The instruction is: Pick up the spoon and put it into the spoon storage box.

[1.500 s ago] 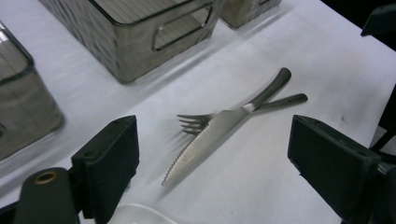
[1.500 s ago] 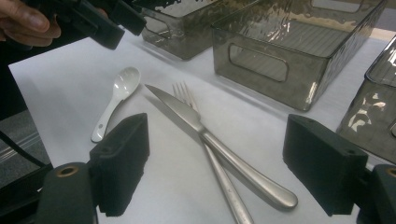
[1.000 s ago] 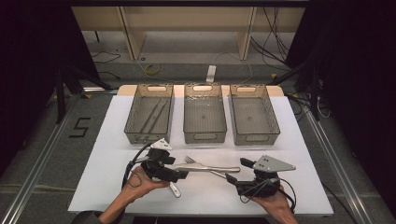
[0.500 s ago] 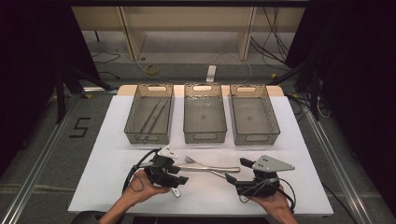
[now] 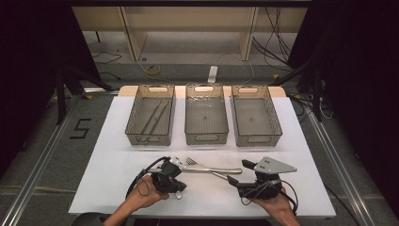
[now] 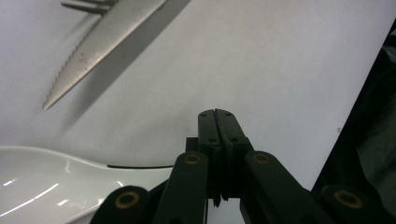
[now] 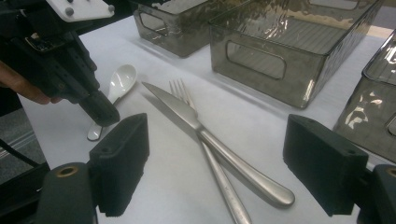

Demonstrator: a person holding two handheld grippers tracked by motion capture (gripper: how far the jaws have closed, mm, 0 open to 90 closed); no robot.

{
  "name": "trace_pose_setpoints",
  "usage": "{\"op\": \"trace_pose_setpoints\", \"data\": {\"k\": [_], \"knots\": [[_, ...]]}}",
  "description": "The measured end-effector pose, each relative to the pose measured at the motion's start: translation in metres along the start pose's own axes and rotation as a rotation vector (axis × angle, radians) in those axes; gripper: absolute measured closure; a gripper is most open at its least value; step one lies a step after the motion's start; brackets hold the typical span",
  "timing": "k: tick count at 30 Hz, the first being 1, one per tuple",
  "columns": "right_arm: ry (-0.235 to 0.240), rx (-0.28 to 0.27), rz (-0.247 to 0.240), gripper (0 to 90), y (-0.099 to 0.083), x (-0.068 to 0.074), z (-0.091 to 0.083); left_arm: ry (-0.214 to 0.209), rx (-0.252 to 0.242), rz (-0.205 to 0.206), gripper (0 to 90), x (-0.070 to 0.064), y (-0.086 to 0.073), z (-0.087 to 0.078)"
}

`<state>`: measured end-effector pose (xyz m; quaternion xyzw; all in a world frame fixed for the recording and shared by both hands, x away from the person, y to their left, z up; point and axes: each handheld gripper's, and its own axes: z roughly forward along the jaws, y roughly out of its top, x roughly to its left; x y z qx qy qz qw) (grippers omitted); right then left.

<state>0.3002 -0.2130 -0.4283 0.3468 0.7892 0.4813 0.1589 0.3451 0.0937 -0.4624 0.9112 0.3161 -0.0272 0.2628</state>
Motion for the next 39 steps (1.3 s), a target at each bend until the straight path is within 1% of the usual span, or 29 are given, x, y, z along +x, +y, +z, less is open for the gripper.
{"op": "trace_pose_setpoints", "data": {"k": [2, 6, 8, 9, 10, 11, 12, 13, 14, 15, 16, 17, 20, 21, 22, 27, 28, 30, 32, 33, 35, 37, 39], "knots": [[0.001, -0.001, 0.002, 23.6, 0.000, 0.000, -0.001, 0.005, 0.025, 0.002, 88.8, 0.000, -0.001, 0.002], [0.001, -0.002, 0.004, 23.6, 0.000, 0.000, 0.000, -0.005, 0.067, 0.004, 88.9, 0.002, -0.002, 0.003], [0.000, 0.001, 0.000, 23.6, 0.000, 0.000, 0.000, -0.007, 0.092, -0.006, 88.9, 0.003, -0.004, 0.003], [0.001, 0.001, -0.001, 23.6, 0.000, 0.000, 0.000, -0.004, 0.110, 0.001, 88.8, 0.004, -0.005, 0.002], [0.001, 0.000, -0.001, 23.6, 0.000, 0.000, 0.000, -0.003, 0.118, -0.002, 88.9, 0.005, -0.006, 0.001], [0.001, 0.000, -0.001, 23.6, 0.000, 0.000, 0.000, 0.004, 0.133, 0.008, 88.9, 0.006, -0.007, -0.002], [0.001, 0.002, 0.000, 23.6, 0.000, 0.000, -0.001, 0.013, 0.133, 0.003, 88.8, 0.007, -0.008, -0.004], [0.002, -0.001, 0.000, 23.6, 0.000, 0.000, -0.001, 0.010, 0.139, 0.001, 88.9, 0.008, -0.008, -0.007], [0.002, -0.001, 0.000, 23.6, 0.000, 0.000, -0.001, -0.001, 0.152, 0.000, 88.9, 0.010, -0.009, -0.010], [0.002, -0.001, 0.000, 23.6, 0.000, 0.000, -0.001, 0.004, 0.161, -0.009, 88.8, 0.011, -0.012, -0.012], [0.002, -0.002, 0.004, 23.6, 0.000, -0.001, -0.001, 0.008, 0.174, -0.009, 88.8, 0.014, -0.014, -0.014], [0.002, -0.002, 0.004, 23.6, 0.000, -0.001, -0.001, 0.008, 0.187, -0.021, 88.8, 0.016, -0.017, -0.015], [0.002, 0.001, 0.000, 23.6, 0.000, 0.000, -0.001, 0.034, 0.229, -0.030, 88.9, 0.023, -0.023, -0.016], [0.004, 0.002, -0.002, 23.6, 0.000, 0.000, -0.001, 0.031, 0.226, -0.040, 88.8, 0.025, -0.024, -0.017], [0.004, 0.004, -0.001, 23.6, 0.000, 0.000, -0.001, 0.045, 0.238, -0.031, 88.8, 0.026, -0.024, -0.019], [0.004, 0.010, -0.003, 23.6, 0.000, 0.000, 0.000, 0.068, 0.240, -0.061, 88.8, 0.034, -0.029, -0.023], [0.003, 0.008, -0.004, 23.6, 0.000, 0.000, 0.000, 0.069, 0.244, -0.065, 88.8, 0.037, -0.029, -0.024], [0.005, 0.002, 0.002, 23.6, 0.001, 0.000, -0.001, 0.058, 0.234, -0.079, 88.8, 0.041, -0.031, -0.025], [0.006, 0.002, 0.005, 23.6, 0.000, -0.001, -0.001, 0.094, 0.245, -0.066, 88.8, 0.041, -0.031, -0.027], [0.005, 0.004, 0.006, 23.6, 0.000, 0.000, -0.001, 0.106, 0.243, -0.067, 88.8, 0.041, -0.032, -0.028], [0.005, 0.008, -0.001, 23.6, 0.000, 0.000, 0.000, 0.108, 0.240, -0.077, 88.8, 0.043, -0.033, -0.029], [0.004, 0.007, -0.002, 23.6, 0.001, 0.001, 0.000, 0.109, 0.241, -0.069, 88.8, 0.043, -0.033, -0.031], [0.005, 0.006, -0.002, 23.6, 0.001, 0.001, 0.000, 0.113, 0.232, -0.072, 88.8, 0.043, -0.033, -0.032]]}}
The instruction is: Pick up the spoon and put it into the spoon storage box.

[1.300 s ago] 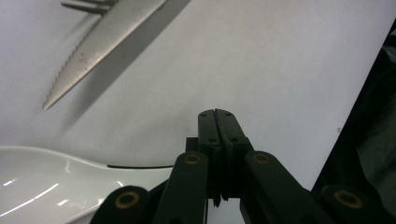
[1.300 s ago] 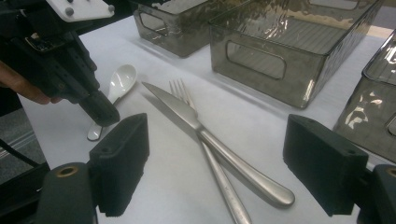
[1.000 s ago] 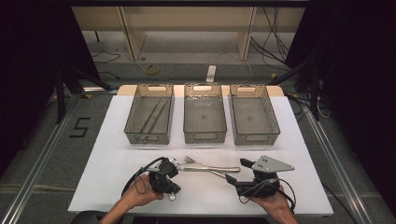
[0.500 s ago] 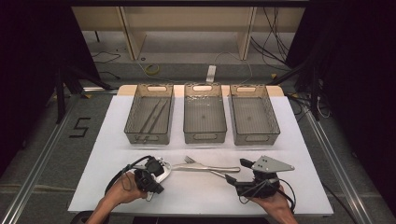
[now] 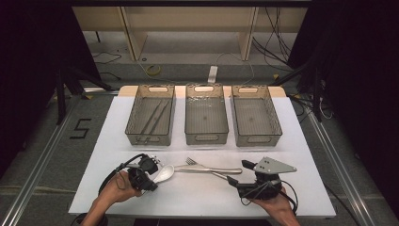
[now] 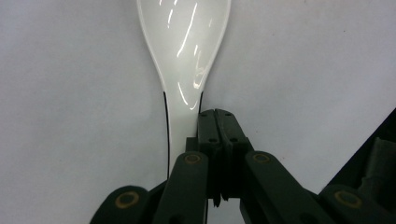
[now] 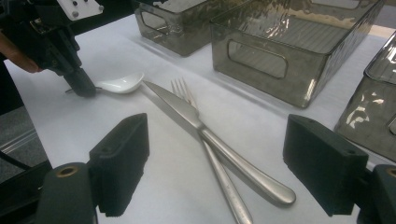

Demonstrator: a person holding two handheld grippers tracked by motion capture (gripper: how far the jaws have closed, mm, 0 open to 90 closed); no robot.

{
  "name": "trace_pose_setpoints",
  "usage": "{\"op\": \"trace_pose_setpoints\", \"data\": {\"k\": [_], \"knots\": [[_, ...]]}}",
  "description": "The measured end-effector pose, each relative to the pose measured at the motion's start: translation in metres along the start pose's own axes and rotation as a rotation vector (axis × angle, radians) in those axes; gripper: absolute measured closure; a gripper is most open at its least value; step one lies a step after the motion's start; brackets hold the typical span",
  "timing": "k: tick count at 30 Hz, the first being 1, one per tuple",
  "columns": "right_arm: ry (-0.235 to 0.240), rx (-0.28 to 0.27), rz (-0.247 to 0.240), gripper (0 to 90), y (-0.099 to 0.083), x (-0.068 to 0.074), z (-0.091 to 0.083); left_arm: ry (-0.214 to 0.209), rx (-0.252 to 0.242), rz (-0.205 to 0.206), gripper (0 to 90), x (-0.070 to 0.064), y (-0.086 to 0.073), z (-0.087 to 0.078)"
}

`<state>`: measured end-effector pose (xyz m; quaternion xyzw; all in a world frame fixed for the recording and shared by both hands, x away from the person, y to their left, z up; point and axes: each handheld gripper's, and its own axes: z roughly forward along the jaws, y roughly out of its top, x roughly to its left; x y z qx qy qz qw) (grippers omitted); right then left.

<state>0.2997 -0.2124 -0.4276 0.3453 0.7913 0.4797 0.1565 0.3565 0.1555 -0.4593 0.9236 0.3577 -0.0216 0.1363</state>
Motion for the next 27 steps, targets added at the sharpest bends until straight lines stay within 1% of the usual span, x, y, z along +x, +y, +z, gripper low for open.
{"op": "trace_pose_setpoints", "data": {"k": [2, 3, 4, 5, 6, 9, 10, 11, 13, 14, 15, 16, 17, 19, 20, 22, 24, 26, 27], "knots": [[0.001, 0.005, 0.001, 23.6, 0.000, 0.000, 0.000, -0.005, -0.004, 0.003, 88.7, -0.002, 0.000, -0.001], [0.000, 0.006, 0.001, 23.6, 0.000, 0.000, 0.000, -0.018, -0.015, 0.006, 88.2, -0.003, 0.001, -0.002], [0.000, 0.006, 0.001, 23.6, 0.000, 0.000, 0.000, -0.029, -0.030, 0.006, 88.2, -0.004, 0.003, -0.004], [0.001, 0.003, -0.001, 23.6, 0.000, 0.000, 0.000, -0.028, -0.047, 0.006, 87.5, -0.005, 0.004, -0.007], [0.001, 0.001, 0.000, 23.6, 0.000, -0.001, 0.000, -0.021, -0.071, -0.002, 85.7, -0.006, 0.005, -0.011], [0.000, 0.001, 0.005, 23.6, 0.000, -0.001, 0.000, -0.012, -0.116, -0.025, 71.0, -0.003, 0.006, -0.021], [0.002, -0.002, 0.006, 23.6, 0.000, -0.002, 0.000, -0.003, -0.125, -0.038, 58.7, -0.002, 0.006, -0.024], [0.002, -0.002, 0.006, 23.6, 0.000, -0.002, 0.000, 0.007, -0.129, -0.046, 58.7, 0.000, 0.005, -0.025], [0.003, 0.001, 0.009, 23.6, 0.000, -0.002, 0.000, 0.025, -0.124, -0.061, 47.6, 0.003, 0.004, -0.026], [0.003, 0.001, 0.009, 23.6, 0.000, -0.002, 0.000, 0.035, -0.120, -0.076, 47.6, 0.005, 0.003, -0.025], [0.002, 0.004, 0.011, 23.6, 0.000, -0.002, 0.001, 0.042, -0.104, -0.084, 42.8, 0.007, 0.003, -0.024], [0.003, 0.003, 0.013, 23.6, 0.000, -0.001, 0.001, 0.043, -0.096, -0.089, 39.7, 0.007, 0.002, -0.022], [0.003, 0.005, 0.011, 23.6, 0.000, -0.001, 0.001, 0.050, -0.094, -0.092, 34.1, 0.007, 0.002, -0.020], [0.004, 0.004, 0.010, 23.6, 0.000, -0.001, 0.001, 0.052, -0.075, -0.089, 32.9, 0.007, 0.002, -0.016], [0.003, 0.004, 0.012, 23.6, 0.000, -0.002, 0.001, 0.054, -0.069, -0.092, 30.2, 0.008, 0.002, -0.015], [0.003, 0.005, 0.011, 23.6, -0.001, -0.002, 0.001, 0.058, -0.067, -0.101, 29.4, 0.008, 0.001, -0.012], [0.003, 0.003, 0.009, 23.6, 0.000, -0.002, 0.000, 0.062, -0.057, -0.100, 28.3, 0.009, 0.001, -0.011], [0.003, 0.004, 0.010, 23.7, 0.000, -0.002, 0.000, 0.068, -0.052, -0.094, 28.7, 0.010, 0.000, -0.010], [0.004, 0.005, 0.008, 23.6, -0.001, -0.002, 0.001, 0.074, -0.044, -0.084, 31.7, 0.009, 0.000, -0.009]]}}
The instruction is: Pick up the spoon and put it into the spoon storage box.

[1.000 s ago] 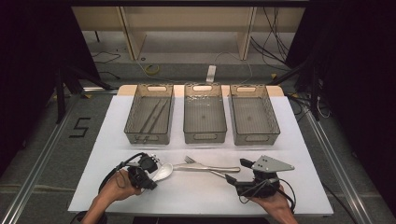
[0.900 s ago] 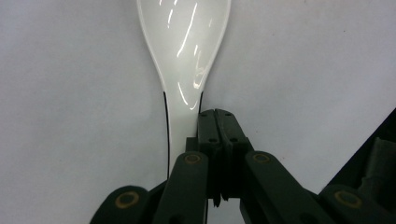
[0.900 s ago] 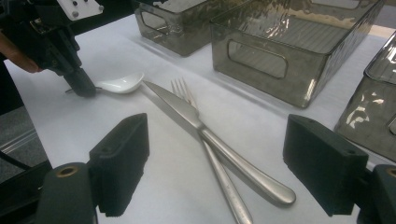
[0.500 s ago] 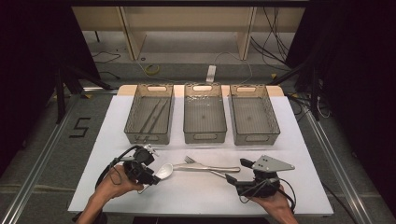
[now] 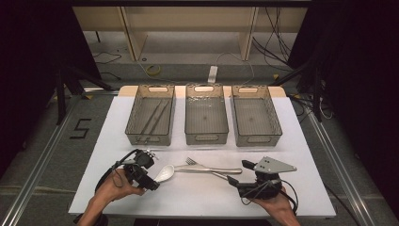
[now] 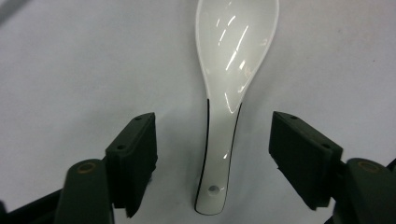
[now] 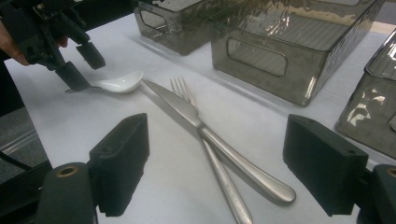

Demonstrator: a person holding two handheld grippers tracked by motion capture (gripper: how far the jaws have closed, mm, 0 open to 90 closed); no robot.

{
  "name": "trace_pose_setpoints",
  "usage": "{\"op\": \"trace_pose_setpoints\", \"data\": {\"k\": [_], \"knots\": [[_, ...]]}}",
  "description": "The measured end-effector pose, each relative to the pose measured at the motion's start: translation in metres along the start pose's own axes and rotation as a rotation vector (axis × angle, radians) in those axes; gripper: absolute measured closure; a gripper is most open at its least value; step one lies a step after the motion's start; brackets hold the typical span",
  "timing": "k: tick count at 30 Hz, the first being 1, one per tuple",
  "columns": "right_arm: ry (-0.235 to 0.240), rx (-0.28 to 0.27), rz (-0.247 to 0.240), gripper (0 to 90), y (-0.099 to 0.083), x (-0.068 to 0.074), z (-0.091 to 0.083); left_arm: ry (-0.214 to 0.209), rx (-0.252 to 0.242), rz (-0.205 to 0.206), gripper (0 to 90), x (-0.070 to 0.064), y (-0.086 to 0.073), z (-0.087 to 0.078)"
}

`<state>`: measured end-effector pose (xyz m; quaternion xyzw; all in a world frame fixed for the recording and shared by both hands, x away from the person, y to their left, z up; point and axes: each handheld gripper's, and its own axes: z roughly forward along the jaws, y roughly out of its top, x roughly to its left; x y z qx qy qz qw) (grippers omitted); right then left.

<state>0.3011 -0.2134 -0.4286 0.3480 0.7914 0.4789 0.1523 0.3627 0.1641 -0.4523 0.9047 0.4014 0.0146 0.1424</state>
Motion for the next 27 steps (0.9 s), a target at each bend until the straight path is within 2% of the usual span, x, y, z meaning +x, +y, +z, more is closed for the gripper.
{"op": "trace_pose_setpoints", "data": {"k": [7, 10, 16, 23, 24, 27], "knots": [[-0.001, 0.001, 0.001, 23.6, 0.000, 0.000, 0.000, -0.008, 0.011, 0.020, 41.1, -0.003, -0.001, 0.003], [0.000, 0.002, 0.000, 23.6, 0.000, 0.000, 0.000, -0.012, 0.019, 0.027, 47.7, -0.003, -0.001, 0.006], [0.001, 0.002, -0.001, 23.7, 0.000, 0.000, 0.000, 0.000, 0.028, 0.046, 53.8, -0.004, 0.000, 0.009], [0.001, 0.006, 0.000, 23.6, 0.000, 0.000, 0.001, 0.028, 0.036, 0.074, 65.2, -0.004, 0.001, 0.011], [0.003, 0.006, 0.000, 23.7, 0.000, 0.000, 0.001, 0.033, 0.039, 0.080, 69.2, -0.005, 0.001, 0.011], [0.001, 0.009, 0.006, 23.7, 0.000, -0.001, 0.002, 0.031, 0.042, 0.091, 71.3, -0.004, 0.002, 0.011]]}}
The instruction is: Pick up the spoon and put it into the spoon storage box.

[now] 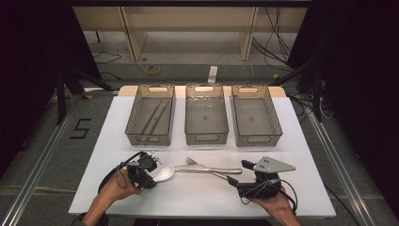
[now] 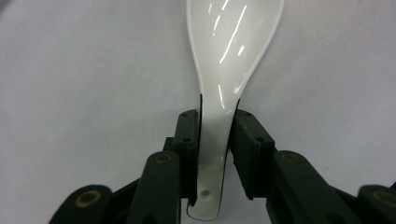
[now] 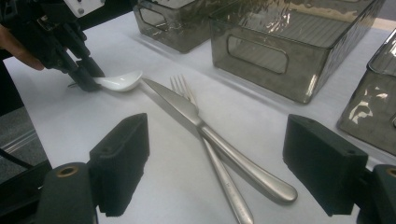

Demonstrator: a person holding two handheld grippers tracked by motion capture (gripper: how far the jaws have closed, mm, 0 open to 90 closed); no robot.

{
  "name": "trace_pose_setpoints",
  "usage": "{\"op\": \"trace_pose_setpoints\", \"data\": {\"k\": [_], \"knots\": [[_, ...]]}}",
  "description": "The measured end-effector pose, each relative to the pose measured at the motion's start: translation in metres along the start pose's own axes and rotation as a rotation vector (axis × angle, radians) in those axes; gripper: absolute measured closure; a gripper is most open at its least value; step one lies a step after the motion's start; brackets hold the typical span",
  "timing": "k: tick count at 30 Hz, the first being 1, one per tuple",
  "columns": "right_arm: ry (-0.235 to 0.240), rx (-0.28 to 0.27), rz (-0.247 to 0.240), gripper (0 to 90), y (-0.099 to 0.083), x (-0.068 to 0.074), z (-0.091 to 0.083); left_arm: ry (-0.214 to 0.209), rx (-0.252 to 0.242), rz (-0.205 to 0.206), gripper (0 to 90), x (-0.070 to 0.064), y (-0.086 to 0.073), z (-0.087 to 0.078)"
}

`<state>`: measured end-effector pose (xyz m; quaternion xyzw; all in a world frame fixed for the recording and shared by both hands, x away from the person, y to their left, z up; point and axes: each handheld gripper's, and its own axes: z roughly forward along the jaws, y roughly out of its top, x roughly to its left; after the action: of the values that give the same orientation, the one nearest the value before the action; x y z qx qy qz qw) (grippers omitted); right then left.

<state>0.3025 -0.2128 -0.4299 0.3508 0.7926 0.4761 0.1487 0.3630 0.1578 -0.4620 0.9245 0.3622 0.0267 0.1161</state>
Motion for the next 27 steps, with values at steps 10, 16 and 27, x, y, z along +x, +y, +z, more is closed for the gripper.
{"op": "trace_pose_setpoints", "data": {"k": [10, 16, 27], "knots": [[0.001, 0.002, -0.005, 23.8, 0.000, 0.001, 0.000, -0.032, -0.033, -0.003, 74.8, 0.003, -0.003, -0.003], [0.000, 0.000, -0.001, 24.0, 0.000, 0.000, -0.001, -0.064, -0.052, -0.010, 75.0, 0.005, -0.004, -0.009], [-0.003, -0.002, 0.006, 24.0, 0.000, -0.001, 0.000, -0.127, -0.125, 0.015, 75.1, -0.003, -0.002, -0.028]]}}
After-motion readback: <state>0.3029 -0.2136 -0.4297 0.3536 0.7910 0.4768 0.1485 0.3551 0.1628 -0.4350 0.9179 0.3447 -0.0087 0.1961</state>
